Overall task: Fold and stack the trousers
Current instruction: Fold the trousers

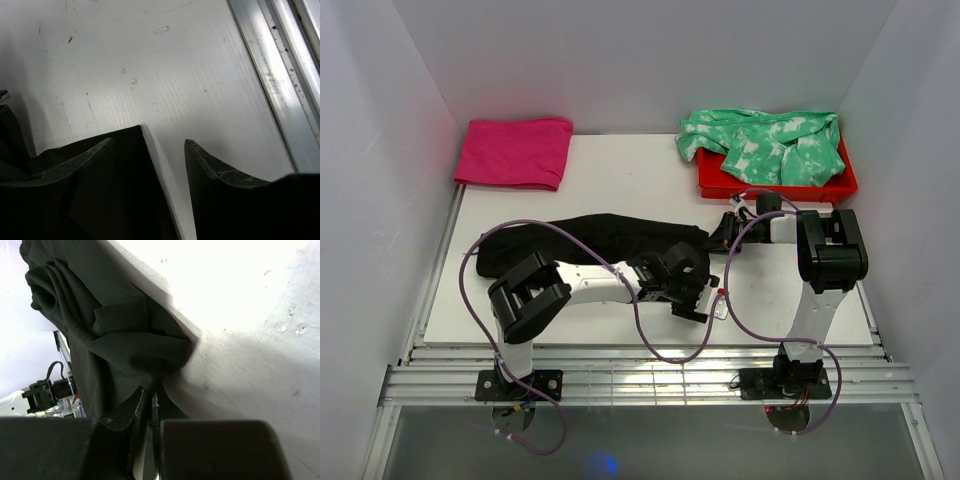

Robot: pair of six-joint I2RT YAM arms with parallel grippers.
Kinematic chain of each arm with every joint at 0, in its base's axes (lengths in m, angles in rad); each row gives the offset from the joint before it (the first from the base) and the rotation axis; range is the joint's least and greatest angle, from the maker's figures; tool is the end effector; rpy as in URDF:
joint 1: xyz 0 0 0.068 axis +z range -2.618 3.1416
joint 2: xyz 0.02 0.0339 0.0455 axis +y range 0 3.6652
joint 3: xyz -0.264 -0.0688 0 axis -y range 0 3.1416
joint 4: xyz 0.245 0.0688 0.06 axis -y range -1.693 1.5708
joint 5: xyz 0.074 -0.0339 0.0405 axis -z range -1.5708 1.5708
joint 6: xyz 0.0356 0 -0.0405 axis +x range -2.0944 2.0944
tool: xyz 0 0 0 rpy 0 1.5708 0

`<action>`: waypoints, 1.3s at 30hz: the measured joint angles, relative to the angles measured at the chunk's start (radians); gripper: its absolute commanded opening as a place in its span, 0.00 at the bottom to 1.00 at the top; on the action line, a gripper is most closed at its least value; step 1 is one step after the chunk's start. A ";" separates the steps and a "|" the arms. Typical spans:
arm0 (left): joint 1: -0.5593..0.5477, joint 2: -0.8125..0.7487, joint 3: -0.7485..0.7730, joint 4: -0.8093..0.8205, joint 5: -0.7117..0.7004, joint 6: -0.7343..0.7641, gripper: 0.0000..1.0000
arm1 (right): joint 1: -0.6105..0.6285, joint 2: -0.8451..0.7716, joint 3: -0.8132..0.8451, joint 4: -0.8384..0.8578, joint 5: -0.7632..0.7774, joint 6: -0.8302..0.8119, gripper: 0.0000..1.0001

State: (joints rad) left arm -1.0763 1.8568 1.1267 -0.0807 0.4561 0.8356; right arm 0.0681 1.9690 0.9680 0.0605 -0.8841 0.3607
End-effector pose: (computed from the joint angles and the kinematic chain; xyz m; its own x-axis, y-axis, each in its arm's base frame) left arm 0.1713 -0.3508 0.1713 0.4622 0.5459 -0.6989 0.8818 -0.3666 0.2968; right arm 0.3593 0.0521 0.1049 -0.9298 0.1608 -0.3310 -0.1814 0.5822 0.7926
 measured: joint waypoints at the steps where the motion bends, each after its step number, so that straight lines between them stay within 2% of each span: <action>1: 0.000 -0.002 0.000 0.005 -0.010 0.006 0.68 | 0.000 0.000 -0.002 0.002 0.000 0.001 0.08; 3: 0.002 0.000 0.000 0.009 -0.032 0.018 0.67 | 0.000 0.000 -0.003 0.003 0.000 0.003 0.08; 9: 0.024 0.053 0.000 0.016 -0.070 0.024 0.54 | 0.000 -0.001 -0.003 0.003 0.000 0.002 0.08; 12: 0.033 0.061 0.007 0.001 -0.046 -0.006 0.48 | -0.001 -0.001 -0.003 0.000 0.005 -0.004 0.08; 14: 0.033 0.060 0.010 -0.018 -0.033 -0.031 0.48 | -0.002 -0.001 0.001 -0.011 0.009 -0.014 0.08; 17: 0.014 0.044 0.010 -0.063 -0.008 -0.094 0.57 | -0.001 -0.001 0.023 -0.047 0.015 -0.043 0.08; 18: 0.005 0.033 0.010 -0.082 0.006 -0.126 0.60 | -0.001 -0.001 0.033 -0.062 0.020 -0.056 0.08; 22: 0.002 -0.044 0.013 -0.118 0.046 -0.320 0.61 | -0.002 -0.001 0.064 -0.097 0.036 -0.106 0.08; 23: 0.019 -0.072 0.015 -0.116 0.055 -0.375 0.61 | -0.002 -0.001 0.070 -0.108 0.037 -0.116 0.20; 25: 0.079 -0.125 0.024 -0.103 0.075 -0.480 0.60 | -0.002 -0.001 0.079 -0.128 0.038 -0.134 0.32; 29: 0.250 -0.199 0.027 -0.058 0.103 -0.646 0.60 | -0.006 -0.017 0.090 -0.163 0.032 -0.158 0.63; 33: 0.396 -0.205 -0.006 -0.026 0.102 -0.737 0.60 | -0.026 -0.063 0.099 -0.195 0.039 -0.170 0.77; 39: 0.577 -0.149 -0.101 0.018 0.114 -0.887 0.60 | -0.048 -0.124 0.039 -0.239 0.024 -0.189 0.81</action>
State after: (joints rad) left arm -0.4995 1.7081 1.0252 -0.0631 0.5701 -0.0517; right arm 0.0200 1.8450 1.0069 -0.1783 -0.8604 0.1715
